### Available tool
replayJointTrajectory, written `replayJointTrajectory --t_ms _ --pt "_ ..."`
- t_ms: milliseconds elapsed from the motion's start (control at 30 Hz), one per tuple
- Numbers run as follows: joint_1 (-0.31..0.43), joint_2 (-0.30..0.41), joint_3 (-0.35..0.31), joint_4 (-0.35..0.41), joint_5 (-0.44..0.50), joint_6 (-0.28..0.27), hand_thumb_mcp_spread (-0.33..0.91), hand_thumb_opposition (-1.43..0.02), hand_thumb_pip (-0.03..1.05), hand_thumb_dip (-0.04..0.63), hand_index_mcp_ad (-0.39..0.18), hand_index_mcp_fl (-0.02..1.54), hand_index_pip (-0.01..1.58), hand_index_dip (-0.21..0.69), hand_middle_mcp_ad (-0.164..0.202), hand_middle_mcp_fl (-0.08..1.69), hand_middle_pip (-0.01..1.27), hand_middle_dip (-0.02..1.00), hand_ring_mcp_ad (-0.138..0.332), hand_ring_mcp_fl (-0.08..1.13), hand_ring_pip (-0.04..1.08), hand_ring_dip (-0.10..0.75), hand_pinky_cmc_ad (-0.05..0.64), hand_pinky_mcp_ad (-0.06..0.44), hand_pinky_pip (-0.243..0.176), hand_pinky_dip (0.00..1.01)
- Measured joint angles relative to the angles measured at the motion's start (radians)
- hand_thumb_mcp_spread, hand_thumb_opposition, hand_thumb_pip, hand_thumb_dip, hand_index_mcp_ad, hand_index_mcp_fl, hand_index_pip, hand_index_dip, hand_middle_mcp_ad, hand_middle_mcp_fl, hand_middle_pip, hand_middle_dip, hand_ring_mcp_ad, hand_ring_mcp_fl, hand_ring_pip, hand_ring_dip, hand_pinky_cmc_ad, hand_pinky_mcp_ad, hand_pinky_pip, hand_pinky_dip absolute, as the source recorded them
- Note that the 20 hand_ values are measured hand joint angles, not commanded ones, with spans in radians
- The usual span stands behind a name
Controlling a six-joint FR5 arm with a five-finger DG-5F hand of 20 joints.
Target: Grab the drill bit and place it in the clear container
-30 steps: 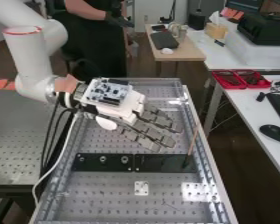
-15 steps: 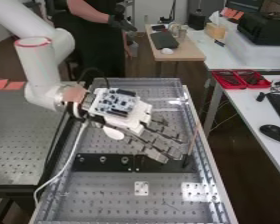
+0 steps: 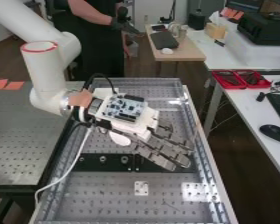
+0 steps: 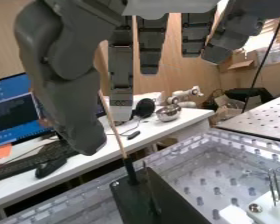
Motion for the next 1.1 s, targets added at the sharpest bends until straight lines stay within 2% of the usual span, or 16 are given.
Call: replayJointTrajectory --t_ms 367,767,1100 --pt "-0.014 -0.048 0.056 -0.041 -0.04 -0.014 0.51 -0.9 0.56 0.3 -0.045 0.12 1.32 0.33 0.042 0.12 0.14 0.17 0.211 -0.01 0.08 -0.014 0.328 0.152 -0.105 0.14" --pt "-0.033 -0.078 0.083 -0.05 -0.065 -0.035 0.51 -0.9 0.53 0.302 -0.051 0.12 1.34 0.328 0.045 0.14 0.14 0.17 0.211 -0.02 0.08 -0.005 0.312 0.152 -0.098 0.14" --pt "-0.049 -0.106 0.107 -0.062 -0.078 -0.029 0.53 -0.9 0.52 0.298 -0.051 0.22 1.33 0.326 0.042 0.17 0.14 0.17 0.211 -0.01 0.08 -0.005 0.311 0.15 -0.099 0.14"
